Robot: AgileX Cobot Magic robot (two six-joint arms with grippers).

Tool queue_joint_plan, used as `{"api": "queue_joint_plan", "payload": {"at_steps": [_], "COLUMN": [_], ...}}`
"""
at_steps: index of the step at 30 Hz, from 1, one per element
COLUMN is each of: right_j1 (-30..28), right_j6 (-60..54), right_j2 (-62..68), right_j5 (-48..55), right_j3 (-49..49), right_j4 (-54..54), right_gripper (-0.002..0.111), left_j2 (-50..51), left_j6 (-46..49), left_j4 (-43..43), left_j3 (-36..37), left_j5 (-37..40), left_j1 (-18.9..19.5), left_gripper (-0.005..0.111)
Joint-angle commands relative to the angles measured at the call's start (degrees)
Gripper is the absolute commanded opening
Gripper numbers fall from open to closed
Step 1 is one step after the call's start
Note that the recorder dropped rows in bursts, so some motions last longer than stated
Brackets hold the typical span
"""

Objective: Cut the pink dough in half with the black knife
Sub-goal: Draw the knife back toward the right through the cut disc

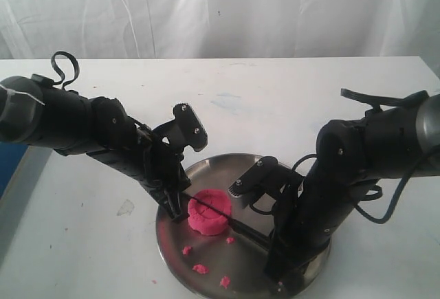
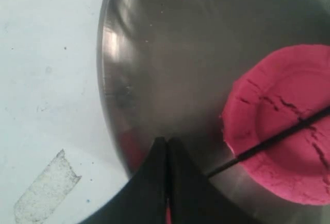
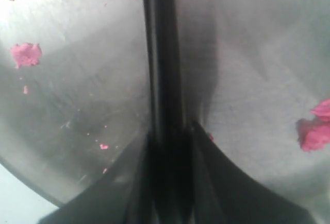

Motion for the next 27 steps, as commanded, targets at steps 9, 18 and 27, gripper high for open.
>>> {"api": "queue_joint_plan", "payload": {"at_steps": [9,18,27], "right_j1": [0.0,0.0,0.0], "right_j6": [1.2,1.2,2.5], "right_j2": [0.3,0.3,0.3], "right_j5": [-0.2,-0.3,-0.1], "right_j3": [0.1,0.1,0.1], "right_j4": [0.7,0.8,0.8], "right_gripper": [0.000,0.000,0.000], "left_j2": [0.6,1.4,1.4], "left_j6": [-0.3,-0.3,-0.3], "left_j4": [-0.7,-0.8,-0.8], "left_j3": [0.8,0.8,0.8], "left_j5": [4.6,5.9,5.9], "left_j1": [-0.2,-0.2,-0.2], "left_gripper": [0.000,0.000,0.000]}}
